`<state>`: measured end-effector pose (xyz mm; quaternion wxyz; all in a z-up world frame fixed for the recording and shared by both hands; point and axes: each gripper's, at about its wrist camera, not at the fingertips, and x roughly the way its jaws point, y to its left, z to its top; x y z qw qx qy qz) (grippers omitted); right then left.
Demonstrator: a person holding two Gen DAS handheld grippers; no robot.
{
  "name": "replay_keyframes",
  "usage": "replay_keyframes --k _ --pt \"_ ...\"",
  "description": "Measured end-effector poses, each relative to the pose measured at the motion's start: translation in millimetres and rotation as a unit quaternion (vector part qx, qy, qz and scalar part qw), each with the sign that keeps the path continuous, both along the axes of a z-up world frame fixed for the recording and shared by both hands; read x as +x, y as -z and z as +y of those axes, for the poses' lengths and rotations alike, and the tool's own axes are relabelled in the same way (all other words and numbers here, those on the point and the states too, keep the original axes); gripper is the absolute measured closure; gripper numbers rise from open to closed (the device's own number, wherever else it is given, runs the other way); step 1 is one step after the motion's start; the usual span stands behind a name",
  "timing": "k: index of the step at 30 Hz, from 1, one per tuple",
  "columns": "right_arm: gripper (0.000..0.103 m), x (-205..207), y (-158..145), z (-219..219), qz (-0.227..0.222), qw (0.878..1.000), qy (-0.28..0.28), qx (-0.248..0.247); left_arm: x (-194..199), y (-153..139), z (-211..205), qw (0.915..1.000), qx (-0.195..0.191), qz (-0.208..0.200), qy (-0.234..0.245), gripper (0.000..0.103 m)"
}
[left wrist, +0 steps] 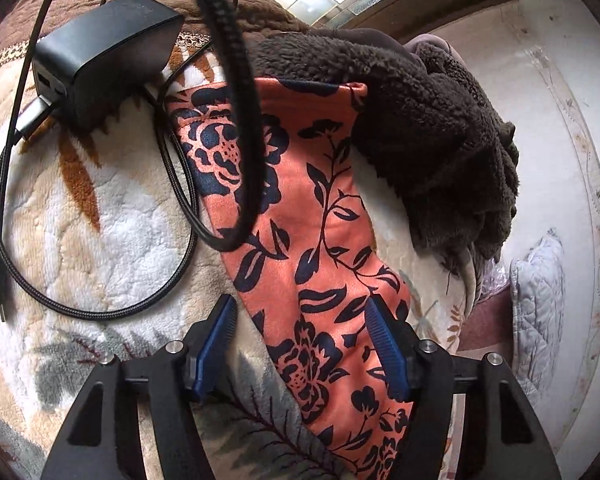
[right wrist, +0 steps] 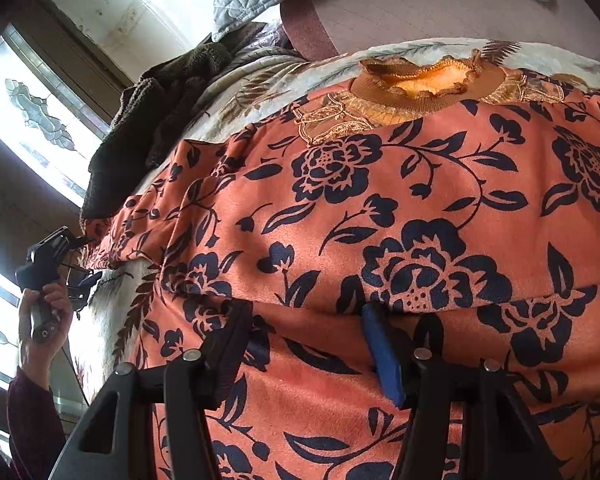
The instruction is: Fold small clothes
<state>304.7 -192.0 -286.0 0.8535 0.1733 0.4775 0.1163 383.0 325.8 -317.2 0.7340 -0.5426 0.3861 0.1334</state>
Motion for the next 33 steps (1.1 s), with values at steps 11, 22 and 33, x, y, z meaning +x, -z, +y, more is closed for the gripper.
replay_keyframes --k 11,22,33 --pt "0.042 -6.1 5.1 -20.4 0.005 0.997 -0.015 0.070 23.2 7.2 11.0 1.0000 -0.003 -0.005 -0.004 0.098" --pt "0.043 -28.4 -21.6 -77.5 -0.035 0.993 0.035 0.109 51.0 -115.2 -188.2 0.9433 0.180 -0.111 0.256 0.098" --pt "0.041 -32.4 -31.2 -173.8 -0.048 0.972 0.161 0.167 -13.3 -60.4 -418.6 0.7835 0.269 -0.010 0.560 0.084"
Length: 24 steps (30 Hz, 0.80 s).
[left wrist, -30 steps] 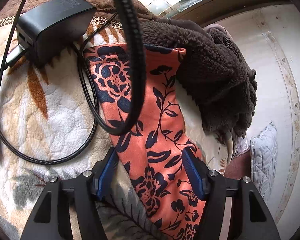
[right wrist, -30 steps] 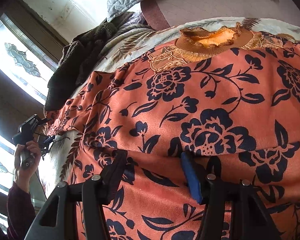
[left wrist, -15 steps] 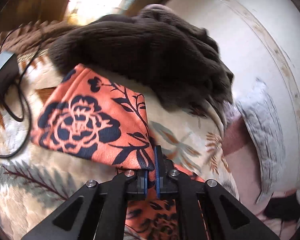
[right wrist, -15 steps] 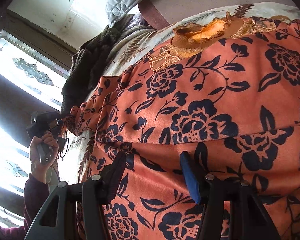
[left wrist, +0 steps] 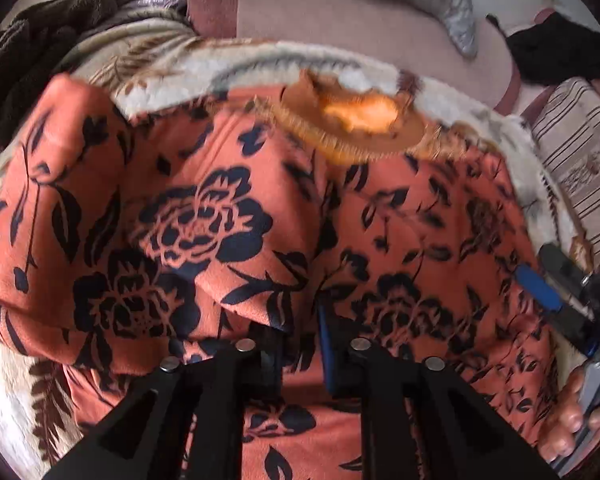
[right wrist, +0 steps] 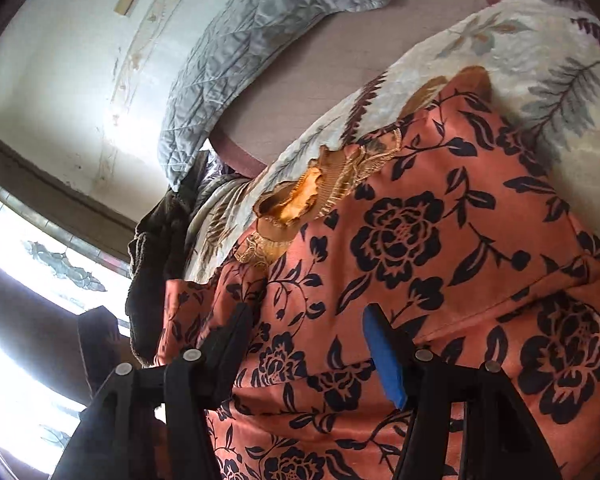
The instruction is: Fold small clothes
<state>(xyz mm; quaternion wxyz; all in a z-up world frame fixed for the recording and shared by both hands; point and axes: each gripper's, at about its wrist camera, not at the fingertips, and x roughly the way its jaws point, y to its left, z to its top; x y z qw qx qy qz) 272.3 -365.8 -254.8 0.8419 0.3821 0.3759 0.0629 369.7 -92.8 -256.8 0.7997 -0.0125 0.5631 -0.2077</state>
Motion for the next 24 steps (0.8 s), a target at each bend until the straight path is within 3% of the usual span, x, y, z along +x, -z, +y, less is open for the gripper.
replay_keyframes --k 2,4,5,6,8,11,14,18,22,24 --pt "0.041 4.3 4.9 -0.7 0.017 1.000 -0.003 0.001 -15.1 -5.2 13.4 0.9998 -0.016 -0.004 -0.006 0.082" --pt "0.035 8.9 8.4 6.3 0.034 0.999 -0.015 -0.010 -22.6 -20.8 30.5 0.9992 -0.038 0.009 -0.010 0.067" --pt "0.035 10.7 9.8 11.6 0.039 0.999 -0.023 -0.014 -26.7 -31.1 41.8 0.9984 -0.055 0.005 -0.014 0.052" --pt "0.035 11.0 10.4 17.0 0.039 0.999 -0.031 -0.018 -32.0 -41.9 53.2 0.9973 -0.068 -0.013 -0.023 0.040" --pt "0.035 10.3 7.3 30.8 0.036 0.997 -0.050 -0.038 -40.7 -61.7 84.1 0.9933 -0.070 -0.065 -0.066 0.030" --pt "0.035 7.1 0.4 56.5 0.022 0.993 -0.079 -0.084 -28.3 -68.0 119.3 0.9847 -0.038 -0.108 -0.132 0.029" --pt "0.035 7.4 -8.2 92.2 0.008 0.987 -0.115 -0.114 -9.5 -51.8 153.0 0.9699 -0.002 -0.111 -0.217 0.029" --pt "0.032 14.6 -19.9 155.9 -0.006 0.966 -0.172 -0.195 11.9 -16.2 187.1 0.9608 -0.007 -0.037 -0.275 0.029" --pt "0.032 35.1 -17.5 209.7 0.006 0.939 -0.208 -0.275 26.2 17.3 188.3 0.9601 0.019 0.028 -0.278 0.029" --pt "0.032 47.9 -10.6 229.3 0.022 0.923 -0.221 -0.313 30.1 24.2 185.9 0.9595 0.016 0.037 -0.279 0.029"
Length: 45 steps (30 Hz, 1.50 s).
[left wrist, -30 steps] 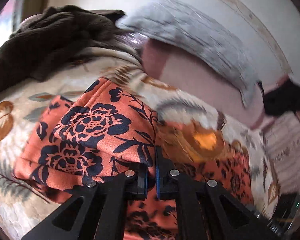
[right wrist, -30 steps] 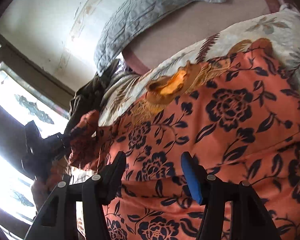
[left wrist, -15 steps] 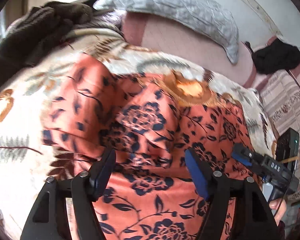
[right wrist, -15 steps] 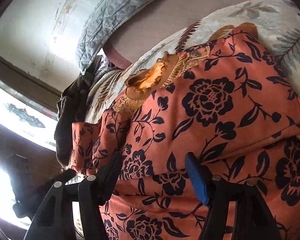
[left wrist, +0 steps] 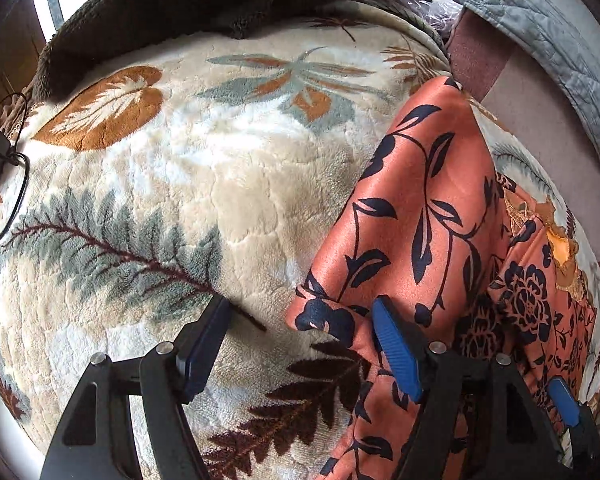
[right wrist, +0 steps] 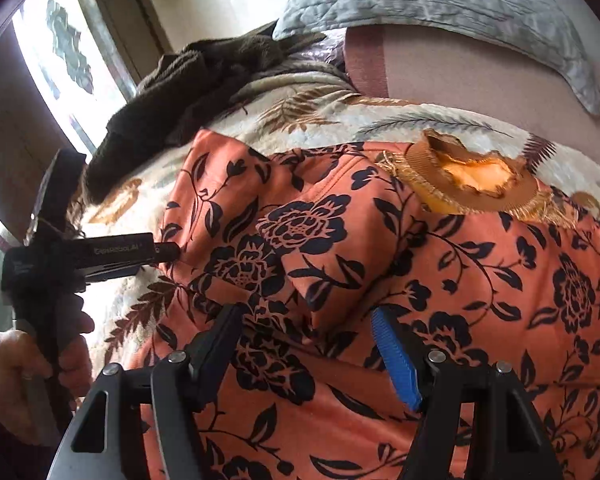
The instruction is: Fold small clothes
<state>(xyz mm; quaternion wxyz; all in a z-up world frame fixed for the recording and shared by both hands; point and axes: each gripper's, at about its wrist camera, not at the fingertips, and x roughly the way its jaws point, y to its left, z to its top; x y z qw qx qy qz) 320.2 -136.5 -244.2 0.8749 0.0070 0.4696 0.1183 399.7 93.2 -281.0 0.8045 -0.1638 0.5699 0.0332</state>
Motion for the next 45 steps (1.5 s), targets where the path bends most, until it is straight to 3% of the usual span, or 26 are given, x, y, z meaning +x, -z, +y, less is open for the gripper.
replay_keyframes --k 5,7,9,10,11,14,15,17,18,20,23,30,32,33,34,35,38,40,45 --pt "0.032 32.9 22.0 24.2 0.012 0.993 -0.007 -0.114 2.9 5.1 -4.0 0.9999 -0.013 0.006 0.002 0.029" --pt "0.032 45.5 29.3 21.4 0.013 0.991 0.009 -0.130 2.7 7.3 -3.2 0.9998 -0.018 0.007 0.004 0.029" --pt "0.036 52.7 27.5 6.3 0.006 0.993 0.044 -0.105 4.6 10.0 -1.7 0.9997 -0.022 0.008 0.009 0.029" --pt "0.056 52.4 22.8 -5.0 -0.002 0.995 0.068 -0.075 6.5 11.4 -1.8 0.9996 -0.025 0.007 0.010 0.029" --pt "0.067 49.8 17.9 -18.6 -0.009 0.995 0.090 -0.040 9.8 12.7 -2.3 0.9996 -0.027 0.007 0.010 0.029" --pt "0.071 35.1 8.5 -59.9 -0.016 0.986 0.163 0.016 8.0 14.5 0.7 0.9996 -0.027 0.005 0.011 0.029" --pt "0.071 27.2 8.4 -75.9 -0.012 0.982 0.182 0.042 6.0 13.8 -0.7 0.9996 -0.025 0.004 0.012 0.029" --pt "0.049 9.2 15.5 -107.7 0.012 0.971 0.220 0.096 4.0 13.9 -1.4 0.9997 -0.023 0.004 0.013 0.029" --pt "0.032 0.9 20.5 -120.6 0.022 0.964 0.236 0.119 3.6 14.6 -1.6 0.9997 -0.022 0.004 0.013 0.029" --pt "0.032 -19.8 24.2 -140.7 0.018 0.950 0.262 0.169 -2.0 14.3 -4.9 0.9997 -0.020 0.003 0.014 0.029" --pt "0.031 -27.1 19.0 -153.9 0.008 0.939 0.267 0.216 -5.8 14.3 -5.0 0.9996 -0.024 0.002 0.012 0.029" --pt "0.027 8.2 35.5 -173.3 0.057 0.916 0.296 0.264 -9.7 14.9 -5.0 0.9996 -0.027 0.002 0.011 0.029" --pt "0.031 12.2 36.2 -175.1 0.055 0.914 0.293 0.275 -10.0 13.1 -2.7 0.9996 -0.029 -0.002 0.005 0.029" --pt "0.047 15.5 33.8 -171.7 0.055 0.920 0.282 0.267 -10.7 11.4 -1.8 0.9996 -0.028 -0.006 0.001 0.029" --pt "0.087 18.7 31.6 -166.8 0.058 0.927 0.265 0.258 -10.1 9.0 -0.2 0.9996 -0.025 -0.011 -0.001 0.029" --pt "0.097 20.7 29.4 -161.6 0.061 0.935 0.252 0.242 -10.4 6.5 0.5 0.9996 -0.021 -0.017 -0.003 0.029" --pt "0.096 18.7 6.9 -145.0 0.030 0.953 0.220 0.204 -12.5 -3.3 2.1 0.9993 0.000 -0.037 -0.009 0.029" --pt "0.097 8.4 -16.9 -144.0 -0.012 0.959 0.208 0.193 -13.8 -9.6 3.2 0.9986 0.009 -0.051 -0.010 0.029" --pt "0.097 -25.7 -65.2 -178.6 -0.098 0.953 0.244 0.151 -16.8 -17.7 -0.5 0.9970 0.017 -0.075 -0.009 0.029"
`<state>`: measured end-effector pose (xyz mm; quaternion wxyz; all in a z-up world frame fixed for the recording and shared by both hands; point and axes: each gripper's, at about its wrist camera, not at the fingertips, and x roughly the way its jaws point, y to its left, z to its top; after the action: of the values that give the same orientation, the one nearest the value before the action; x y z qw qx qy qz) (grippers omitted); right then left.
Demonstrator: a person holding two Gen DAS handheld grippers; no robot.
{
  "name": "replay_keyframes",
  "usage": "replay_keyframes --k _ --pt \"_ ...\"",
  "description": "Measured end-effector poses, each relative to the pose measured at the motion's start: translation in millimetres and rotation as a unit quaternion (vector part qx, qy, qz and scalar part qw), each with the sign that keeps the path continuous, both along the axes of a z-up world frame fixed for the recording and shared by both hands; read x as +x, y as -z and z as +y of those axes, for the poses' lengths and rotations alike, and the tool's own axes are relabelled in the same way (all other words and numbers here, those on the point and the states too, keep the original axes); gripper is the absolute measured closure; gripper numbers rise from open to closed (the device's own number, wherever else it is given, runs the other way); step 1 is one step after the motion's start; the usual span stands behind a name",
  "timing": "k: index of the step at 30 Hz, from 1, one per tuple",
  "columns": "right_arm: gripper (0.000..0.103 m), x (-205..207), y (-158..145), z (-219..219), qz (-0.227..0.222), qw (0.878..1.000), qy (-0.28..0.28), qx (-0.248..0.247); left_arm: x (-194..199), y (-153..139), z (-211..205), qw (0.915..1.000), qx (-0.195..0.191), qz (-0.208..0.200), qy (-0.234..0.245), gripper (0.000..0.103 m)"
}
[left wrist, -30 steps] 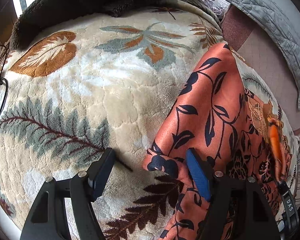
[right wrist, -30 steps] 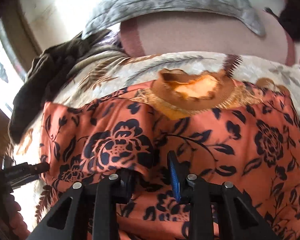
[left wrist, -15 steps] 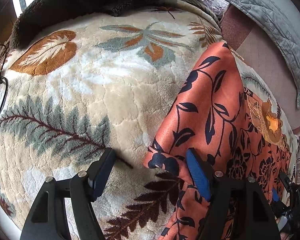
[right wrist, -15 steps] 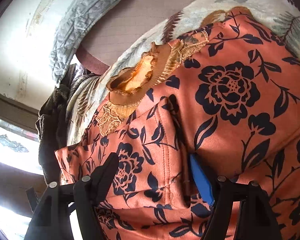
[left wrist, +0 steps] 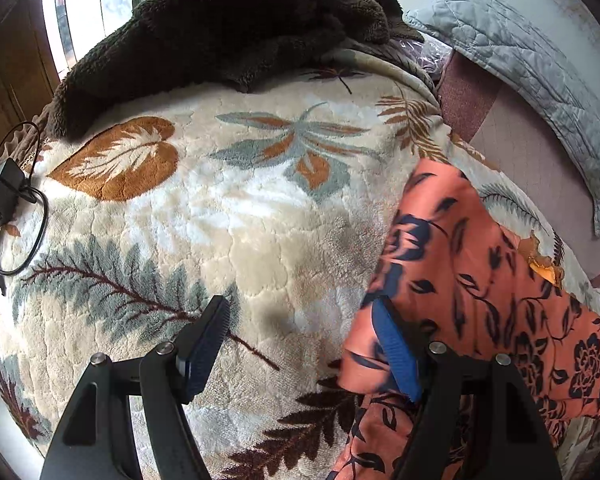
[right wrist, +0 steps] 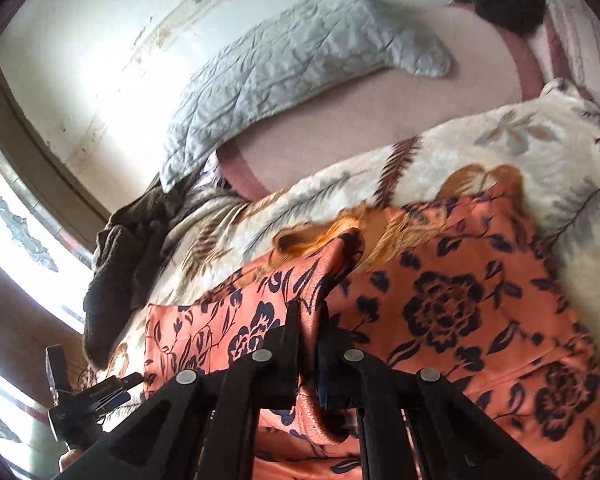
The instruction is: Fold small clothes
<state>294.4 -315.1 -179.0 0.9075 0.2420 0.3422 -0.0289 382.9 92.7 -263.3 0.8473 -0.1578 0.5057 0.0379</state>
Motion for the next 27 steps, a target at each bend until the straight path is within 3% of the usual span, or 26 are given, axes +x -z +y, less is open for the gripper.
replay_keyframes --k 4,9,11,15,19,21,23,25,27 --pt "0.097 -20.3 -4.6 -62.0 0.005 0.996 0.086 -0.030 -0.8 -4.0 -21.7 0.9995 0.011 -0.017 0.023 0.029" --pt "0.092 -9.8 53.6 -121.7 0.074 0.992 0.075 0.076 -1.0 -4.8 -66.3 0.9955 0.041 -0.033 0.079 0.029" --pt "0.092 -5.3 77.3 -132.5 0.130 0.984 0.092 0.077 -1.9 -2.1 -87.3 0.9913 0.071 -0.036 0.105 0.029" --pt "0.091 -29.5 85.8 -154.2 0.100 0.982 0.114 0.114 -2.3 13.2 -117.7 0.9788 0.147 -0.016 0.141 0.029" --pt "0.088 -45.6 45.2 -150.6 0.045 0.987 0.153 0.016 -0.9 19.3 -121.7 0.9756 0.169 -0.009 0.140 0.028" --pt "0.088 -44.2 29.7 -134.9 0.010 0.993 0.117 -0.006 -0.7 18.3 -123.6 0.9738 0.176 -0.011 0.143 0.028" --pt "0.088 -36.2 26.3 -113.5 0.004 0.997 0.071 -0.021 -1.4 18.9 -124.7 0.9728 0.180 -0.014 0.145 0.028" --pt "0.088 -19.2 40.4 -94.8 0.032 0.998 0.041 -0.022 -1.6 19.1 -124.8 0.9728 0.180 -0.016 0.145 0.028" --pt "0.088 -2.4 69.0 -94.3 0.108 0.993 0.043 -0.024 -1.9 19.1 -123.9 0.9730 0.177 -0.017 0.147 0.028"
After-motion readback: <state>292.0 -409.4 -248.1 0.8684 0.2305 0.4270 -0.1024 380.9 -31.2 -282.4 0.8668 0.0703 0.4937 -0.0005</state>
